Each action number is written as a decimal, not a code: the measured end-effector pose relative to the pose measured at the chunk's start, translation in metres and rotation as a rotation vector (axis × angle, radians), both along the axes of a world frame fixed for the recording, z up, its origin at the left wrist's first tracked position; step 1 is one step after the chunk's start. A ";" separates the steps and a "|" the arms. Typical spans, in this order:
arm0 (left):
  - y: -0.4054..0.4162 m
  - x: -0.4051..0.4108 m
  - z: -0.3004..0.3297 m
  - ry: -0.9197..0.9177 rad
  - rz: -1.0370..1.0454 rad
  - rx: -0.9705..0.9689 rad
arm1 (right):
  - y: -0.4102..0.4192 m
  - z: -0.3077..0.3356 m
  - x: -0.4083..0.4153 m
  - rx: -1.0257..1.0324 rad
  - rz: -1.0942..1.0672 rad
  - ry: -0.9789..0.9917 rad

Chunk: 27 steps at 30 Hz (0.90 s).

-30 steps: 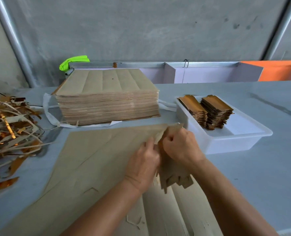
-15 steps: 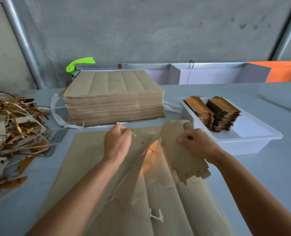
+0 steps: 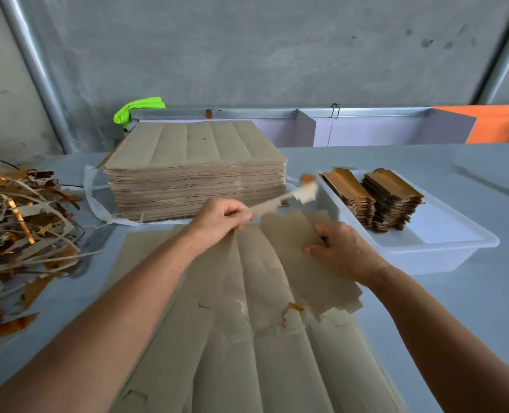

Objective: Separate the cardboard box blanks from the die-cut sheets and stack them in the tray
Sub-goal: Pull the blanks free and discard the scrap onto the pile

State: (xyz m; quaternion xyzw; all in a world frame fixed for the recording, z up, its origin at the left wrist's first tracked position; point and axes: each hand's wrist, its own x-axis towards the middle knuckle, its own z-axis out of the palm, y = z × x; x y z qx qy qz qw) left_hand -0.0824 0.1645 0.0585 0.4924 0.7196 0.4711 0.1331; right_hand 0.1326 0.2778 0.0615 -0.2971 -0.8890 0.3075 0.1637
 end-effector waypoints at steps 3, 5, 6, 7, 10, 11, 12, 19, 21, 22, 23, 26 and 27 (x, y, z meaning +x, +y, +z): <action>-0.007 -0.005 0.001 -0.189 0.231 0.168 | -0.001 -0.006 0.002 -0.289 -0.041 0.152; -0.009 -0.005 0.002 -0.187 0.350 0.133 | -0.002 -0.006 0.003 -0.447 -0.021 0.274; -0.010 -0.002 0.003 -0.186 0.356 0.102 | -0.004 -0.005 0.003 -0.513 -0.006 0.350; -0.011 0.004 0.006 -0.218 0.324 0.073 | -0.006 -0.004 0.001 -0.565 0.013 0.426; -0.011 0.026 0.009 -0.319 0.141 -0.061 | -0.017 -0.002 -0.012 -0.627 0.114 0.584; -0.011 0.032 0.009 -0.309 0.099 -0.119 | -0.020 -0.002 -0.017 -0.630 0.133 0.618; -0.011 0.038 0.008 -0.309 0.066 -0.156 | -0.023 -0.001 -0.021 -0.638 0.131 0.647; -0.008 0.048 0.005 -0.414 0.020 0.103 | -0.044 -0.005 -0.045 -0.888 -0.087 0.794; -0.006 0.050 0.005 -0.342 0.043 0.171 | -0.051 -0.004 -0.049 -1.078 -0.164 0.881; -0.007 0.050 0.005 -0.303 0.056 0.185 | -0.053 -0.004 -0.051 -1.133 -0.187 0.886; -0.007 0.051 0.005 -0.271 0.065 0.182 | -0.055 -0.003 -0.052 -1.139 -0.192 0.864; -0.008 0.046 0.002 -0.321 0.057 0.133 | -0.052 -0.003 -0.048 -1.002 -0.217 0.773; -0.008 0.043 0.001 -0.371 0.080 0.120 | -0.050 -0.002 -0.044 -0.914 -0.259 0.736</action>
